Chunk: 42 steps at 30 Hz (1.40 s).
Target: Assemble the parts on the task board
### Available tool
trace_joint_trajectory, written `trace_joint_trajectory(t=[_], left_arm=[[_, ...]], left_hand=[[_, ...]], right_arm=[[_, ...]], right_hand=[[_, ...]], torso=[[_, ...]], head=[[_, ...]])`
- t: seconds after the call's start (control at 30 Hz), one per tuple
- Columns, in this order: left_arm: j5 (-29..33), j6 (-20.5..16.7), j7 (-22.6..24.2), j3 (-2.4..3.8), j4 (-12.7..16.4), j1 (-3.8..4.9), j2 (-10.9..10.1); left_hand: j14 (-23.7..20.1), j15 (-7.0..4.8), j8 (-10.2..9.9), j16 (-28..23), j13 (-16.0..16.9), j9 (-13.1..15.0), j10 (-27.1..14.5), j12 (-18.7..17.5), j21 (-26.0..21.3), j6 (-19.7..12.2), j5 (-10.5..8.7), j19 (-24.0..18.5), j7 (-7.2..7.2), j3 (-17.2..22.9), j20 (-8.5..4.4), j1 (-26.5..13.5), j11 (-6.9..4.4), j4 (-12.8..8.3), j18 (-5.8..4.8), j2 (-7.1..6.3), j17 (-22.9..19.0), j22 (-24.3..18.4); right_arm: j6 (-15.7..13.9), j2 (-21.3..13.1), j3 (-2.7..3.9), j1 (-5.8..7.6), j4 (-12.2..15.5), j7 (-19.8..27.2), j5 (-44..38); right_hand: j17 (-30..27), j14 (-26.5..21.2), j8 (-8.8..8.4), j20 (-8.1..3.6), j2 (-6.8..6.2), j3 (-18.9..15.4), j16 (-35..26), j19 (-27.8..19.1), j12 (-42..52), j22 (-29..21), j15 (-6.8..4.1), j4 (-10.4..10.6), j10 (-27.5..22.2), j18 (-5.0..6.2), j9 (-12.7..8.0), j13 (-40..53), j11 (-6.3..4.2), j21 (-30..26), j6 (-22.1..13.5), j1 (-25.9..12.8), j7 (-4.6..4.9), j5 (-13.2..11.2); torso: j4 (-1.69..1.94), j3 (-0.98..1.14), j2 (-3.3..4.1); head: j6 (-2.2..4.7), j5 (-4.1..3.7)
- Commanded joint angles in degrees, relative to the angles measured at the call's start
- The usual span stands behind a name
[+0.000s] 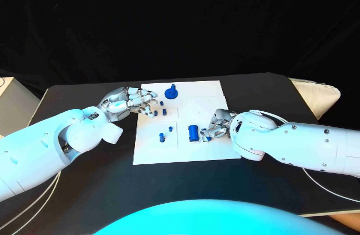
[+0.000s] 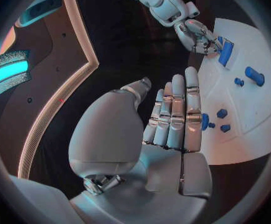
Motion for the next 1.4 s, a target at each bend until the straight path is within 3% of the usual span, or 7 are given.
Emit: trace_joint_trajectory(t=[0.03,0.67,1.07,1.3,1.4], left_arm=[[-0.2,1.1,0.2,0.0,0.1,-0.05,0.1],[-0.6,1.1,0.2,-0.03,0.0,-0.24,0.1],[-0.7,1.0,0.1,-0.03,0.0,-0.4,0.0],[-0.7,1.0,0.1,-0.03,0.0,-0.6,0.0],[-0.8,1.0,0.0,-0.03,0.0,-0.7,0.0]], left_hand=[[-0.4,-0.03,-0.3,0.3,0.1,-0.1,-0.3,0.2,0.2,-0.4,0.02,-0.4,0.01,-0.1,-0.15,0.0,0.04,0.3,-0.25,0.43,0.1,0.1],[-0.6,-0.01,-0.3,0.3,0.1,-0.1,-0.3,0.3,0.2,-0.4,0.03,-0.5,0.02,-0.1,-0.12,0.0,0.06,0.3,-0.24,0.49,0.1,0.1],[-0.6,-0.01,-0.3,0.3,0.1,-0.1,-0.3,0.3,0.2,-0.4,0.03,-0.5,0.02,-0.1,-0.12,0.0,0.06,0.3,-0.24,0.49,0.1,0.1],[-0.6,-0.01,-0.3,0.3,0.1,-0.1,-0.3,0.3,0.2,-0.4,0.03,-0.5,0.02,-0.1,-0.12,0.0,0.06,0.3,-0.24,0.49,0.1,0.1],[-0.7,0.0,-0.3,0.3,0.2,-0.1,-0.4,0.3,0.2,-0.4,0.05,-0.7,0.04,-0.1,-0.1,0.1,0.07,0.3,-0.23,0.53,0.2,0.2]], right_arm=[[-0.5,-0.1,-0.01,-0.04,0.2,0.3,-0.7],[-1.9,-1.2,0.0,-0.13,2.4,1.1,-0.8],[-1.7,-2.8,0.0,-0.16,2.3,1.2,-2.9],[-0.9,-4.1,0.01,-0.48,4.0,2.8,-3.4],[-1.0,-4.7,0.02,-0.72,4.9,3.3,-3.7]], right_hand=[[12.7,5.4,0.25,-0.16,-0.02,-0.3,0.0,3.3,-0.2,8.9,-0.39,0.0,0.5,-0.07,0.0,7.7,-0.37,-0.2,-0.3,-0.6,0.02,-0.3],[12.8,5.4,0.52,-0.17,0.61,-0.5,0.1,3.4,0.0,9.0,-0.44,0.0,0.6,-0.11,0.0,7.9,-0.45,0.1,-0.2,-1.6,-0.09,-0.1],[12.7,5.4,0.61,-0.19,0.73,-0.6,0.0,3.4,-0.2,8.9,-0.46,0.0,0.5,-0.08,0.0,7.8,-0.49,-0.1,-0.2,-1.8,-0.13,0.1],[12.6,5.3,1.4,-0.3,-0.94,-1.4,-0.1,3.4,-0.1,8.9,-0.6,-0.6,0.6,-0.05,0.2,7.8,-0.59,-0.5,-0.6,2.5,-0.26,-4.4],[12.6,5.3,1.82,-0.31,-1.33,-3.9,-0.1,3.4,-0.1,9.0,-0.59,-0.5,0.6,-0.07,0.1,7.9,-0.62,-0.5,-0.7,5.9,-0.27,-8.6]], torso=[[-0.01,0.01,0.01],[-0.03,0.07,-0.02],[-0.06,0.08,0.0],[-0.05,0.1,0.0],[-0.06,0.09,-0.01]], head=[[0.0,0.01],[0.0,-0.01],[0.0,0.01],[0.0,0.13],[0.0,0.13]])
